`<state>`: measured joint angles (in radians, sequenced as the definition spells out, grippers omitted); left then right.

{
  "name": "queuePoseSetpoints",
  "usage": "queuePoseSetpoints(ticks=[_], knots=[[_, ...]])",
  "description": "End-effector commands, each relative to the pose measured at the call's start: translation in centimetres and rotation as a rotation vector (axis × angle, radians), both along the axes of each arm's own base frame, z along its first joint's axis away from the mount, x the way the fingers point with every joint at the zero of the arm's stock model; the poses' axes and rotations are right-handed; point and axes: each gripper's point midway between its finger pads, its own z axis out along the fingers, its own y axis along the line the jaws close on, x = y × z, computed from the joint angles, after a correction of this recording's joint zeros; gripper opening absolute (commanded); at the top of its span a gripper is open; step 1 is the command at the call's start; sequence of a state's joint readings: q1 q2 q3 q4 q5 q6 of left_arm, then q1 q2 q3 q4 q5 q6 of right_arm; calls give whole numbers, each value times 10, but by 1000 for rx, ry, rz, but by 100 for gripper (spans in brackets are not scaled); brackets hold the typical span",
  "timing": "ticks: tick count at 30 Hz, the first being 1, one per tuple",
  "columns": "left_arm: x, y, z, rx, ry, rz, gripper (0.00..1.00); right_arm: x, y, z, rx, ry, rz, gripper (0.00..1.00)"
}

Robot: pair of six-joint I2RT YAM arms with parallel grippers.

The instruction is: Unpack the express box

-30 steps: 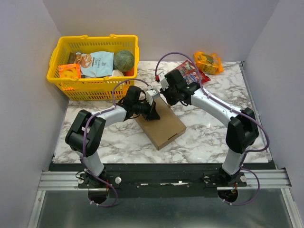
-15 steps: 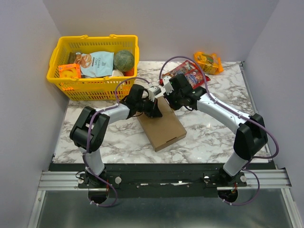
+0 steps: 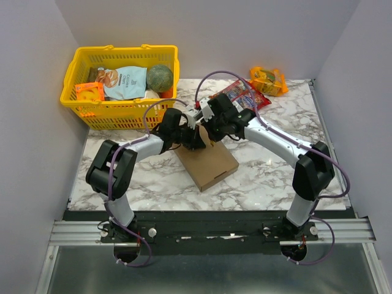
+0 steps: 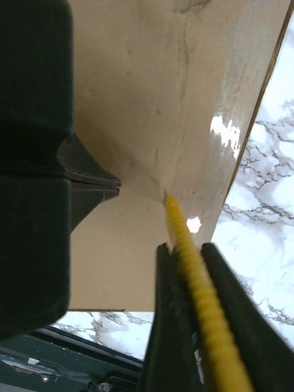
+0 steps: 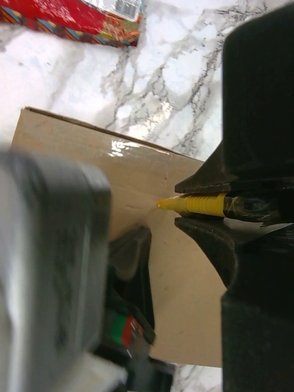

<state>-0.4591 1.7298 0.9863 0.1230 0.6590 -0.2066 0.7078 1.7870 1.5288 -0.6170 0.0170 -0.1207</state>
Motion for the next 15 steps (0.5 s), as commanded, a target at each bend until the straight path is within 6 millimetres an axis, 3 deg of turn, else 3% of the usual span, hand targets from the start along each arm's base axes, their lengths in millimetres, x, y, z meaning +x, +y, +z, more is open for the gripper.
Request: queuePoseSetpoints(ticks=[1,4,5,6,8,10,15], knots=[[-3,10,25,-3,-72,8,0,27,-7,26,-5,-113,-73,0],[-6,12,26,-1,-75,7,0,30,-13,33,15,-142,-92,1],[-6,12,28,-4,-76,7,0,35,-13,48,57,-190,-102,0],[-5,11,30,-7,-81,5,0,35,-16,41,57,-188,-105,0],[-10,7,34,-28,-78,-30,0,44,-19,50,85,-241,-125,0],[-14,0,40,-56,-85,-79,0,48,-24,46,77,-251,-139,0],[-18,-11,32,-47,-61,-116,0,62,-32,47,102,-298,-166,0]])
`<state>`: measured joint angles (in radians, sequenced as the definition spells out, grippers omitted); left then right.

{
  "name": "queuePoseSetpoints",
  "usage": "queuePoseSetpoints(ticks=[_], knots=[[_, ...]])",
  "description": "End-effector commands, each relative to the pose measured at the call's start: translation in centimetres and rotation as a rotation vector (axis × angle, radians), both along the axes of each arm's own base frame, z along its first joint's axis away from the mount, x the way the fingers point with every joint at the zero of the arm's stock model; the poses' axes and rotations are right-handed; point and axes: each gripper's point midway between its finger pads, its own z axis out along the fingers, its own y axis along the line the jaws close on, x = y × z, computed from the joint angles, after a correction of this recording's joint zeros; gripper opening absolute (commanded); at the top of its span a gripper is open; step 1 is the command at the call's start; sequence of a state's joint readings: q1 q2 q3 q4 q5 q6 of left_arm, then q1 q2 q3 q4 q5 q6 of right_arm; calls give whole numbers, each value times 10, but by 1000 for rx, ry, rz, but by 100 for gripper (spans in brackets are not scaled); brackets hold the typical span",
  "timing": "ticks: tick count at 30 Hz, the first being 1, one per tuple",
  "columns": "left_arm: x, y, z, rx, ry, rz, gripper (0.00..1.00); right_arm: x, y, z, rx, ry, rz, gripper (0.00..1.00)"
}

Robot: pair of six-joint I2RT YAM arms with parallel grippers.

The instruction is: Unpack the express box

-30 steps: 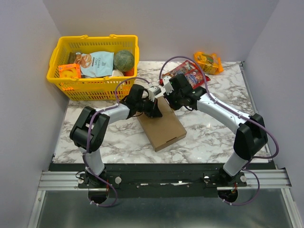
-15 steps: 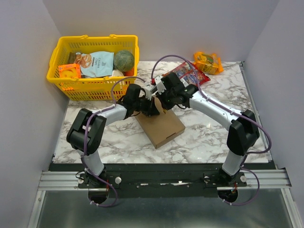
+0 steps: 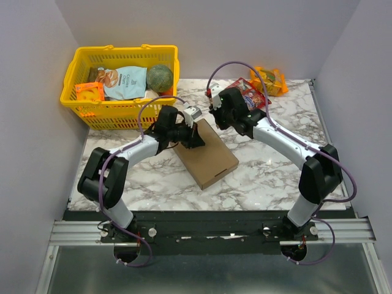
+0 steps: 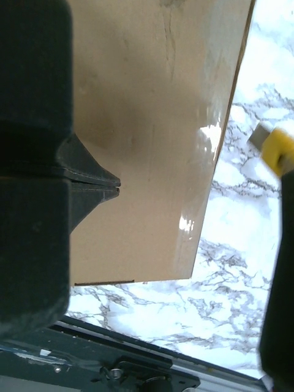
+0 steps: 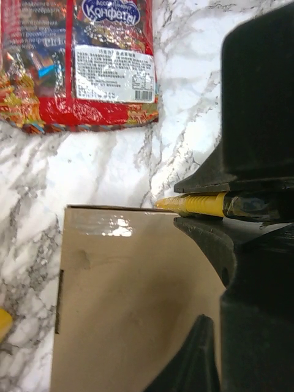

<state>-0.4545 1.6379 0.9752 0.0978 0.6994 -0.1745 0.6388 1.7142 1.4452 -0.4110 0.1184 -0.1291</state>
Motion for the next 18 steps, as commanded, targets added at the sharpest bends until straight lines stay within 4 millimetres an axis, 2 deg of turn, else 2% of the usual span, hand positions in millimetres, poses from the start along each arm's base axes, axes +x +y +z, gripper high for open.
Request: queuePoseSetpoints(ticks=[1,5,8,18], knots=[[-8,-13,-4,-2,14,-68,0,17,-4,15,39,-104,-28,1],[-4,-12,-32,37,72,-33,0,15,-2,9,55,-86,-25,0],[-1,-10,-43,57,90,-22,0,12,-3,4,64,-72,-32,1],[1,-9,-51,77,103,-19,0,4,4,-8,96,-32,-6,0]])
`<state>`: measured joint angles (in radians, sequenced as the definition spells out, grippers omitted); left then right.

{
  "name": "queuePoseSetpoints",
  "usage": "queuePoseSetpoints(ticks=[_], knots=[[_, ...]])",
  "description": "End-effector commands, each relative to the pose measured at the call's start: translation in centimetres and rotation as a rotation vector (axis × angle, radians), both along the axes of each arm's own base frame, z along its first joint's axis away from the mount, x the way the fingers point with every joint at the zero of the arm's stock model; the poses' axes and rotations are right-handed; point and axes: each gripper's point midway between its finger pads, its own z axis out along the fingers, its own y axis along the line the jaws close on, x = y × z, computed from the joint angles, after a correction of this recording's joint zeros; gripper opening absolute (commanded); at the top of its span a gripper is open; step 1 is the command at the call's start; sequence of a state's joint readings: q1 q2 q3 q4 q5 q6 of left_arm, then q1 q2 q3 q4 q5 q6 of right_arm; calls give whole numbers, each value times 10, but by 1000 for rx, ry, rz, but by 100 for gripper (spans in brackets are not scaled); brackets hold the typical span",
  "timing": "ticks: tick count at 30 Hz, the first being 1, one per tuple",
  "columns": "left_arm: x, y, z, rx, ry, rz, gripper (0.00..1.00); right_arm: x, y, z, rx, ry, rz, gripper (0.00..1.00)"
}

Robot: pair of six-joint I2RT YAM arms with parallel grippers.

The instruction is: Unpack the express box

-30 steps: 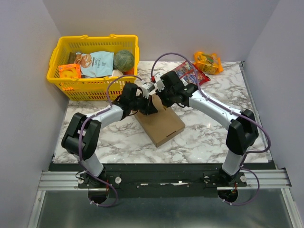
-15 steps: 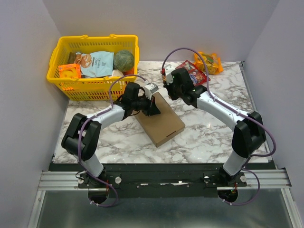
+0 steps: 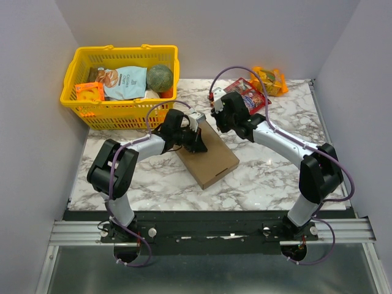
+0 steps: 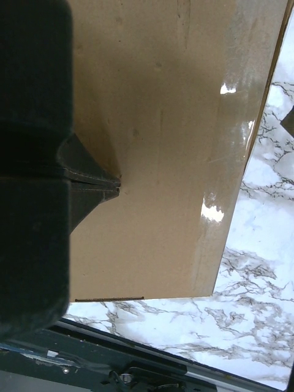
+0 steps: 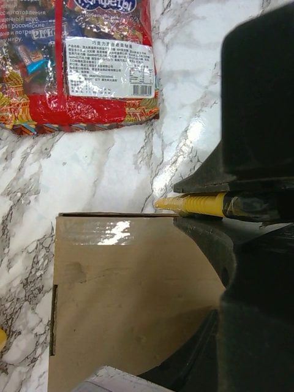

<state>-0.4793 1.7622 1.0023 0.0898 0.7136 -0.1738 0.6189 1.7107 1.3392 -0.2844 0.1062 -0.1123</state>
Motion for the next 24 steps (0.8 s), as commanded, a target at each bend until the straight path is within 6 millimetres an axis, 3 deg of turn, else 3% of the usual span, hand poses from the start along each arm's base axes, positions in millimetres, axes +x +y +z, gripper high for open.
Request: queuePoseSetpoints(ticks=[1,24], knots=[[5,2,-11,37,5,16,0,-1,9,14,63,-26,18,0],[6,3,-14,45,10,20,0,-8,8,-9,29,27,40,0]])
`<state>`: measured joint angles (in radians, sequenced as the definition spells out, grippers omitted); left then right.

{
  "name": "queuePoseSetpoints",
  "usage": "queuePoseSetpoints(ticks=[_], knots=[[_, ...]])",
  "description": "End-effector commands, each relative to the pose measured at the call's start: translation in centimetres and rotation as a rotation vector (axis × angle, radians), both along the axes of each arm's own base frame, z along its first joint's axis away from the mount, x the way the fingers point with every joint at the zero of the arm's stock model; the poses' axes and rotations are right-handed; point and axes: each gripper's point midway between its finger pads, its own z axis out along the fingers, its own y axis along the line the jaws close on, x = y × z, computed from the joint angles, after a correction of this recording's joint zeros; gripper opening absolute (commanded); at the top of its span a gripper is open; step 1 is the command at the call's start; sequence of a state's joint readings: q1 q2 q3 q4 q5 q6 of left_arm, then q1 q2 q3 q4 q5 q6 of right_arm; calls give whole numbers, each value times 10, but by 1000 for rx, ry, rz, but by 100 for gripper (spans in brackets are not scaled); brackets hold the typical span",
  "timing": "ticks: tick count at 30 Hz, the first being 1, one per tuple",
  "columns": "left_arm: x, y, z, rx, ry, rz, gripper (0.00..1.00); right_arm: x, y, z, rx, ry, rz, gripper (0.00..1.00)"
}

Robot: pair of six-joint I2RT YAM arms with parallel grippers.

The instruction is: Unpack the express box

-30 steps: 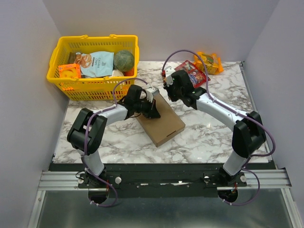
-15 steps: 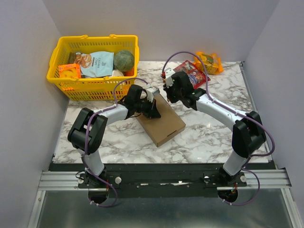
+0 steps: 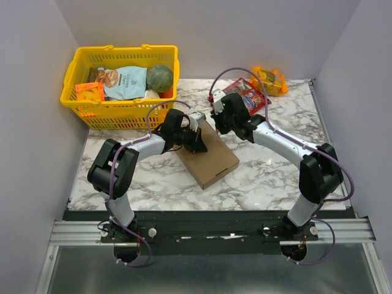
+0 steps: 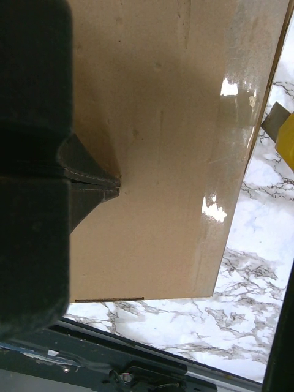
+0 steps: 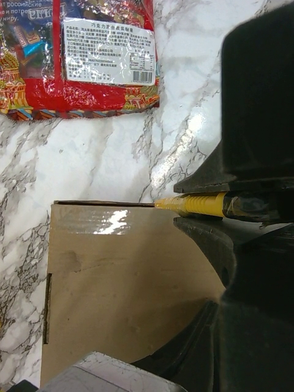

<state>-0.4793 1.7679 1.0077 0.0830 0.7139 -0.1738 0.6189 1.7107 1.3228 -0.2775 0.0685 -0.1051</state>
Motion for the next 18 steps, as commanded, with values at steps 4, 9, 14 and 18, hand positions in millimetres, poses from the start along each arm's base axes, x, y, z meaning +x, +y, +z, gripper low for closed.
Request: queuePoseSetpoints(ticks=[4,9,14,18], knots=[[6,3,-13,43,4,22,0,-7,1,-9,6,21,15,0],[7,3,-13,43,2,23,0,-10,-3,-15,-14,27,14,0],[7,3,-16,49,10,28,0,-15,-9,-19,-38,46,13,0],[11,6,-19,66,9,50,0,-29,-17,-22,-59,107,-3,0]])
